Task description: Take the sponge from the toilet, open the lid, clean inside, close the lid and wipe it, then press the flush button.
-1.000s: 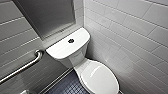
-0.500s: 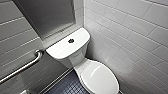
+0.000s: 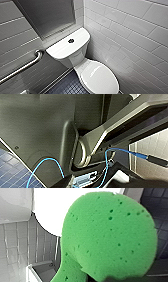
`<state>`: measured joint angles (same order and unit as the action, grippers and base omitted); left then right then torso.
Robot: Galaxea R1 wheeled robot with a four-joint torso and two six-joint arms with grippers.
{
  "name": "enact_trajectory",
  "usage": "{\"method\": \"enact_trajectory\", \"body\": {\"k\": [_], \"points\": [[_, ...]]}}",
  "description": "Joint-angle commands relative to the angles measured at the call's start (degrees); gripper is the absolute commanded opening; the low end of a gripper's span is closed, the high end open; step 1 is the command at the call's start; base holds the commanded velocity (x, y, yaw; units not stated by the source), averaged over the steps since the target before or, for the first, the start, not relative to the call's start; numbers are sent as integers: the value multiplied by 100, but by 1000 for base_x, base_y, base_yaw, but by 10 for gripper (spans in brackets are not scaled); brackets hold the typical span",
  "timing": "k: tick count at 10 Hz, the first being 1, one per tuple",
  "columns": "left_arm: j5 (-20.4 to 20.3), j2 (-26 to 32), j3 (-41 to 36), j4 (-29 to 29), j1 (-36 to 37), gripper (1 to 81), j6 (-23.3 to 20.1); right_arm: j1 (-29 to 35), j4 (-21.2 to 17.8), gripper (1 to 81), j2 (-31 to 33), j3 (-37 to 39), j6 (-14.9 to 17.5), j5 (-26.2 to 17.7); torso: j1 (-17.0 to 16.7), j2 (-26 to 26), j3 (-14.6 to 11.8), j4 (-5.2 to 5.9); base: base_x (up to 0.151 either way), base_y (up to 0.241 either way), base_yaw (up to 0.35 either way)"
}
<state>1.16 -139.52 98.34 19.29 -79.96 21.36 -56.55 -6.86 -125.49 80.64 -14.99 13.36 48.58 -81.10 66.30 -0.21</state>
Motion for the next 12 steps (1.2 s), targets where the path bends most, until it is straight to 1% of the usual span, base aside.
{"method": "enact_trajectory", "body": {"k": [1, 3, 4, 5, 7, 8, 9, 10, 12], "points": [[412, 117, -122, 67, -104, 811, 0, 912, -280, 10, 215, -199, -13, -913, 369, -571, 0, 0, 0, 0, 0], [412, 82, -122, 93, -104, 811, 0, 1377, -368, 10, 92, -94, -21, -1239, 452, -715, 0, 0, 0, 0, 0], [412, 64, -122, 92, -104, 811, 0, 1553, -429, 10, -48, 63, -21, -1370, 194, -328, 0, 0, 0, 0, 0], [412, 55, -113, 84, -104, 811, 9, 1668, -474, 10, -189, 214, -21, -1389, 315, -523, -122, 0, 0, 0, 0], [412, 11, -26, 75, -104, 811, 9, 1966, -606, 10, -514, 538, -21, -1634, 393, -643, -356, 0, 0, 0, 0], [412, -24, 27, 67, -104, 811, 9, 2115, -666, 10, -654, 687, -38, -1714, 419, -680, -142, 0, 0, 0, 0], [412, -76, 88, 58, -104, 811, 18, 2301, -754, 10, -795, 854, -56, -1758, 422, -693, -236, 0, 0, 0, 0], [412, -120, 150, 58, -104, 811, 18, 2467, -920, 10, -927, 1004, -56, -1767, 422, -695, -271, 0, 0, 0, 0], [412, -164, 221, 23, -112, 811, 26, 2854, -1370, 10, -1341, 1532, -65, -1793, 424, -697, -276, 0, 0, 0, 0]]}}
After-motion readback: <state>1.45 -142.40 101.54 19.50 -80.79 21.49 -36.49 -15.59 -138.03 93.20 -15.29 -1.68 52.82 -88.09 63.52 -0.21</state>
